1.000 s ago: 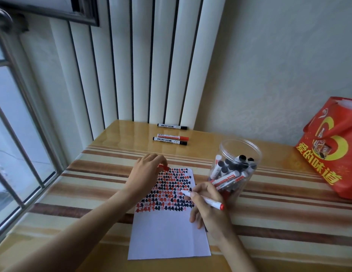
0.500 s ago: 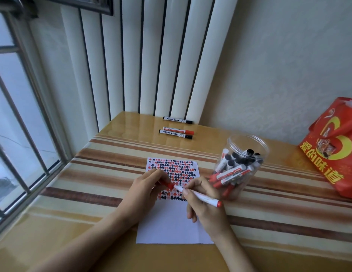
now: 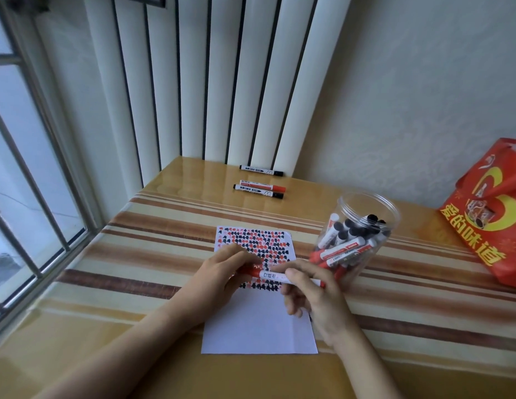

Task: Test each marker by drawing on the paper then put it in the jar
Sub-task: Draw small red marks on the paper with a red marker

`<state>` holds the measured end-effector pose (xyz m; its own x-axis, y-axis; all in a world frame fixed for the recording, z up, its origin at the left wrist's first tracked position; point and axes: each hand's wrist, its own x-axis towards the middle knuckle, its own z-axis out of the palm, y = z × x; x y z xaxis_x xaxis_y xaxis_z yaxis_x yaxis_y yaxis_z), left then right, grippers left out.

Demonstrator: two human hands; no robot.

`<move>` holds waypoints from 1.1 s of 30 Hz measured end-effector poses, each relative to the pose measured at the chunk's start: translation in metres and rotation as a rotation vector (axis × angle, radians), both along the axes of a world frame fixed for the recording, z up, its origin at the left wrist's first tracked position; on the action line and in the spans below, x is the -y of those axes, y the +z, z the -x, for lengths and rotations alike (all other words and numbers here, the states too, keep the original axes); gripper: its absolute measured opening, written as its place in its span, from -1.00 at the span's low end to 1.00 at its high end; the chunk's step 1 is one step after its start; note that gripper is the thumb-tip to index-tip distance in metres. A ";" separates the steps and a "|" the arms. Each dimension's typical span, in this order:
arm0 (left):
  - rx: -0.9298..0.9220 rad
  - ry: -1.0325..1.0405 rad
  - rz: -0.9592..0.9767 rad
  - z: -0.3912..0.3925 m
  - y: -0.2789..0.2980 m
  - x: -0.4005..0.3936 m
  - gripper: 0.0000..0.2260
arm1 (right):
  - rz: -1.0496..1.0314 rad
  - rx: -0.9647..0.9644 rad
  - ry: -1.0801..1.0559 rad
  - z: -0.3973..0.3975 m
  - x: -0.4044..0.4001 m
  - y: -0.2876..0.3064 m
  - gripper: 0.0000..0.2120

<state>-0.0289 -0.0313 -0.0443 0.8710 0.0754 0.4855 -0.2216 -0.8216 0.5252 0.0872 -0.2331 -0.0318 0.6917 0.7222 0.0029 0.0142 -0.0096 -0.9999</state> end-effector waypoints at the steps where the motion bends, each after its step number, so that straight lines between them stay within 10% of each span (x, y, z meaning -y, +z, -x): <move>1: 0.006 0.004 -0.043 -0.001 -0.001 -0.001 -0.77 | 0.024 0.008 0.034 -0.003 0.002 0.002 -0.83; 11: -0.034 0.019 -0.467 -0.005 -0.005 -0.008 -0.80 | 0.157 0.846 -0.030 0.004 -0.005 0.000 -0.93; 25: -0.044 -0.002 -0.417 -0.004 -0.001 -0.005 -0.73 | 0.299 0.782 -0.062 0.012 -0.010 0.019 -0.82; 33: -0.050 -0.034 -0.168 -0.003 -0.004 -0.010 -0.74 | 0.005 0.621 -0.083 0.025 -0.004 0.084 -0.83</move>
